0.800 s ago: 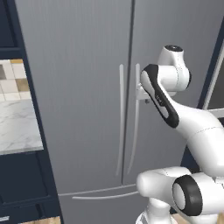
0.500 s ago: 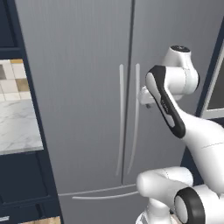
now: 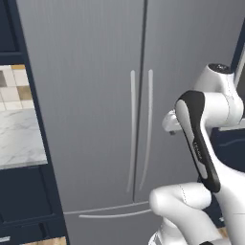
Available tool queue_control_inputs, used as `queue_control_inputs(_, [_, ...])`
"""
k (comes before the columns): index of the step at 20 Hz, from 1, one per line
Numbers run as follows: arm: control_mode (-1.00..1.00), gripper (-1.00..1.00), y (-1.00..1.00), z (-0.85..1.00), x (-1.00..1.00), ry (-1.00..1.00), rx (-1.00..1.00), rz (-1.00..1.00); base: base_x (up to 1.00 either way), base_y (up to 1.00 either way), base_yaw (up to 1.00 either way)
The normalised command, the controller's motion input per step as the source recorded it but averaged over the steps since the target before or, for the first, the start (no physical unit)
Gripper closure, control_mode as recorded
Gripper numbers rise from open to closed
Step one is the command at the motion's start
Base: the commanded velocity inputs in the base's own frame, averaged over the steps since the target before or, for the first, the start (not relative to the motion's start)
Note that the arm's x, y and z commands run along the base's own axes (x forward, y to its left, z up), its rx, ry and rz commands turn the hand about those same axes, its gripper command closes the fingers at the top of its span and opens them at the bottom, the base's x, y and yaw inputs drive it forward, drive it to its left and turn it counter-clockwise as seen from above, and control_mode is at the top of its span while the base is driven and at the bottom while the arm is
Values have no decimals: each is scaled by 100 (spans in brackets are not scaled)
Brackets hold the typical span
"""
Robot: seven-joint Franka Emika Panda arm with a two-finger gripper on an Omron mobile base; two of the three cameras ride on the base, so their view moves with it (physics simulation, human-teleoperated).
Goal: Navigate to the coffee machine.
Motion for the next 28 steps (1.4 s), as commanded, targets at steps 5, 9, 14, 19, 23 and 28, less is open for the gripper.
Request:
queue_control_inputs(5, [100, -100, 0, 0, 0, 0, 0, 0, -70, 13, 2])
queue_control_inputs(9, [100, -100, 0, 0, 0, 0, 0, 0, -85, 62, 29])
queue_control_inputs(14, [100, -100, 0, 0, 0, 0, 0, 0, -16, 44, 49])
queue_control_inputs(19, [100, -100, 0, 0, 0, 0, 0, 0, 26, 20, 78])
queue_control_inputs(23, [100, -100, 0, 0, 0, 0, 0, 0, 31, 4, 100])
queue_control_inputs(28, [100, -100, 0, 0, 0, 0, 0, 0, 28, 0, 94])
